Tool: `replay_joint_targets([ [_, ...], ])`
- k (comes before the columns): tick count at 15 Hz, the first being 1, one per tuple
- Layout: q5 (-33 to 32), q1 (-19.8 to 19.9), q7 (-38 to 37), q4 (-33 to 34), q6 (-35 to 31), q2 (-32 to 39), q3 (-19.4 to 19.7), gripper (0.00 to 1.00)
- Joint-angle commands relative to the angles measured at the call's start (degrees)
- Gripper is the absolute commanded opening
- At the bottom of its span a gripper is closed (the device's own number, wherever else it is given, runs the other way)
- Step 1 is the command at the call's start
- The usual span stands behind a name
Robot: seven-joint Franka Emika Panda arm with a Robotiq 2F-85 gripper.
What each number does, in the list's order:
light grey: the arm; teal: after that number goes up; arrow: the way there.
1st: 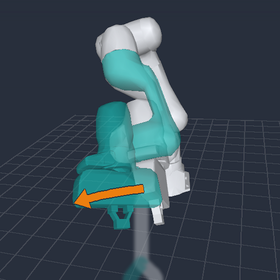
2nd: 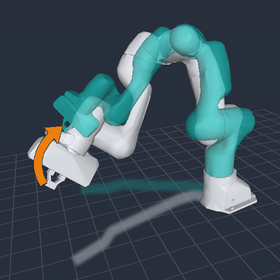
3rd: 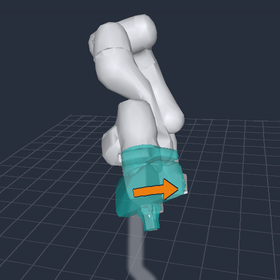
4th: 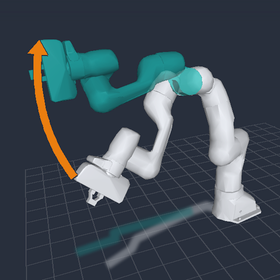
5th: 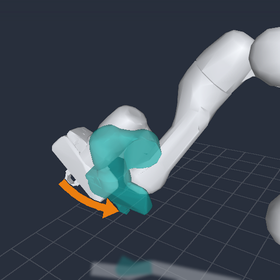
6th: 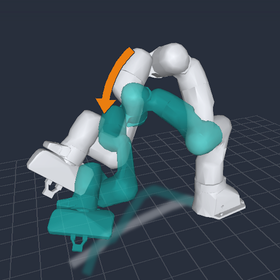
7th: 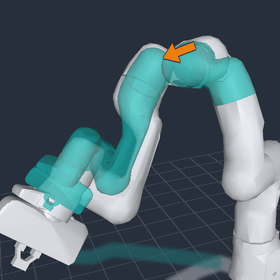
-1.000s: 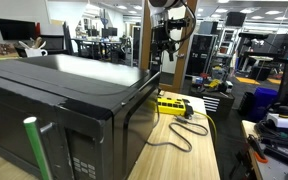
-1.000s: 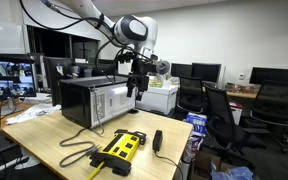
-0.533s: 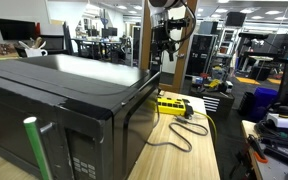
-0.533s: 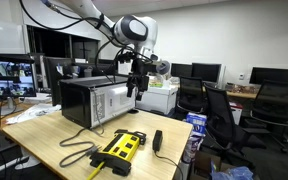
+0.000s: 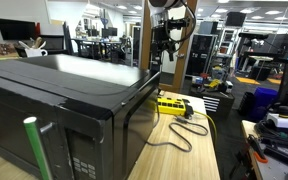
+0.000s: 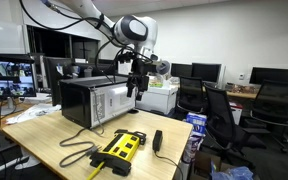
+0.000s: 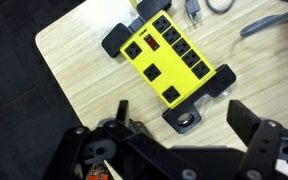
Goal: Pick up the black plug and plug it into the middle socket on the right side of the yellow extension cable
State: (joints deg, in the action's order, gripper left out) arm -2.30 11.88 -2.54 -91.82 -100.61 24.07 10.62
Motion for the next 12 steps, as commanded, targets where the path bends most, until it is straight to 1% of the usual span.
replay_joint_targets([
  [1,-0.08,0.23,0.0,0.22,0.2,0.06,-0.22,1.0],
  [12,-0.21,0.31,0.05,0.7,0.53,0.47,-0.13,1.0],
])
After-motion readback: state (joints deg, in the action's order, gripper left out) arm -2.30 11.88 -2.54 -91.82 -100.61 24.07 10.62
